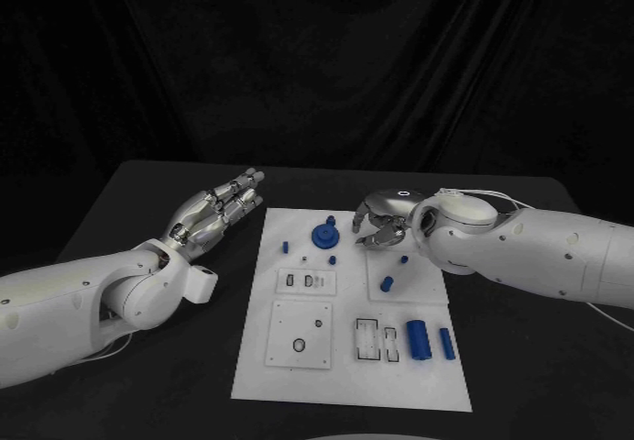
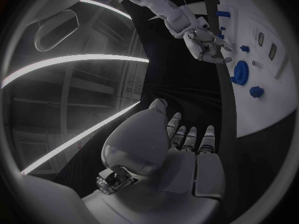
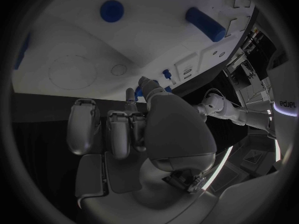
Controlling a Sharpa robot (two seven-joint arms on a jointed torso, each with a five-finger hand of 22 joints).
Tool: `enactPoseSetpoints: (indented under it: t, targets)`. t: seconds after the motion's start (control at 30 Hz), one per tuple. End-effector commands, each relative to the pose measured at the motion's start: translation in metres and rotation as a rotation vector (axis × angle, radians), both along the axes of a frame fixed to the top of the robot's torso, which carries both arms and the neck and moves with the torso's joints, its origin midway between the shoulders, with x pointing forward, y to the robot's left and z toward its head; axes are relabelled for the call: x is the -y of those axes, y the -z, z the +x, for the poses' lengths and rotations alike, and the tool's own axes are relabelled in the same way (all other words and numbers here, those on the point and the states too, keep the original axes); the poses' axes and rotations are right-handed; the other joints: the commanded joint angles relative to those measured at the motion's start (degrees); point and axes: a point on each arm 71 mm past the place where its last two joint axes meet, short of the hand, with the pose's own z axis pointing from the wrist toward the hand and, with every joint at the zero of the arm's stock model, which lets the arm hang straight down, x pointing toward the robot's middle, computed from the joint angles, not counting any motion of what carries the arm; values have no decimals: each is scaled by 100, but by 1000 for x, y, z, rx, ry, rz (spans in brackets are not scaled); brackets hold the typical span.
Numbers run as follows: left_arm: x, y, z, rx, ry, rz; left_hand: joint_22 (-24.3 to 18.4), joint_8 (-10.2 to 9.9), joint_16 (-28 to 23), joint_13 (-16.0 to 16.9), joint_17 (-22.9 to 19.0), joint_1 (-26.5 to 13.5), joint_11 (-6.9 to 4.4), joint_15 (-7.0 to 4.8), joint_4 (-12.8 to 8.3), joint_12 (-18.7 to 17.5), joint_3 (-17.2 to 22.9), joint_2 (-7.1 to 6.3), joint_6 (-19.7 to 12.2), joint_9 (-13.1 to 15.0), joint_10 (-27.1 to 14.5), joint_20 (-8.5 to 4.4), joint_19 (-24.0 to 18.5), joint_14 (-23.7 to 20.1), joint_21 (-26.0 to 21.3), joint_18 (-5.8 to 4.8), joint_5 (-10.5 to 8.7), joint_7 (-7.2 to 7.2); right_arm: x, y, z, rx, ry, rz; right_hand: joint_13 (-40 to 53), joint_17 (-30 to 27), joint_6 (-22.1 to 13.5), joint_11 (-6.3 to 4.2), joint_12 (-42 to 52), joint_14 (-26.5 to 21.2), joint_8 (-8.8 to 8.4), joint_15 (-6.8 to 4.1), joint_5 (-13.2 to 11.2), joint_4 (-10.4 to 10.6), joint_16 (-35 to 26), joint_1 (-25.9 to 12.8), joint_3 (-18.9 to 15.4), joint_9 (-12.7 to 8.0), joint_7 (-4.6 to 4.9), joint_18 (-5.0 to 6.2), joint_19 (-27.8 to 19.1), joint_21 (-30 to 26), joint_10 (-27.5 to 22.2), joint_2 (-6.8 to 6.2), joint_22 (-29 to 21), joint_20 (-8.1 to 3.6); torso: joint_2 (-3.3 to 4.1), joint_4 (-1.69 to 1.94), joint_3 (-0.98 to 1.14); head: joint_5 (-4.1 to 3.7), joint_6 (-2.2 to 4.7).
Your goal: Assemble the parts on the task board
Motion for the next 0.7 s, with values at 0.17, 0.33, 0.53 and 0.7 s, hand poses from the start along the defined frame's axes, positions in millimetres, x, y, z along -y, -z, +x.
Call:
enactPoseSetpoints:
  t: [0.17, 0.33, 0.53, 0.7]
  targets:
    - [-1, -2, -1, 20, 4, -12, 8, 42, -21, 5, -5, 70, 53, 37, -9, -11, 38, 15, 45, 8, 2, 45, 16, -2, 30, 105, 26, 7, 34, -35, -2, 84, 79, 31, 1509, 1108, -271, 5, 14, 476, -389, 17, -347, 218, -353, -81, -16, -265, -46, 107, -160, -404, 588, 13, 724, -8, 4, -7, -7, -32, 38]
    - [-2, -2, -1, 20, 2, -11, 9, 43, -21, 6, -5, 72, 53, 37, -11, -10, 41, 13, 52, 9, 6, 45, 18, -2, 32, 105, 26, 8, 64, -50, -14, 84, 133, 23, 1221, 375, -255, -84, -315, 313, -635, -67, -614, 360, -1076, -136, -104, -536, -161, 151, -205, -705, 361, 11, 601, -90, 11, 3, -12, -57, 31]
    - [-2, -2, -1, 20, 3, -12, 9, 43, -21, 6, -5, 72, 53, 37, -11, -10, 41, 13, 52, 9, 6, 45, 18, -2, 32, 105, 26, 8, 98, -50, -25, 81, 199, 16, 1097, -102, -124, -65, -441, 346, -769, 11, -623, 414, -1470, -139, -202, -758, -177, 23, 90, -227, 396, 40, 847, -43, 14, -3, 8, -63, 21]
    - [-1, -2, -1, 18, 5, -12, 6, 45, -21, 6, -5, 77, 53, 38, -16, -10, 48, 8, 53, 10, 6, 46, 12, -2, 26, 105, 28, 8, 124, -35, -32, 67, 254, -37, 1060, 13, 1, -63, -473, 405, -776, 14, -602, 428, -1283, -192, -245, -825, -173, -72, 284, 250, 423, 73, 1077, -33, 12, 22, 1, -85, 33]
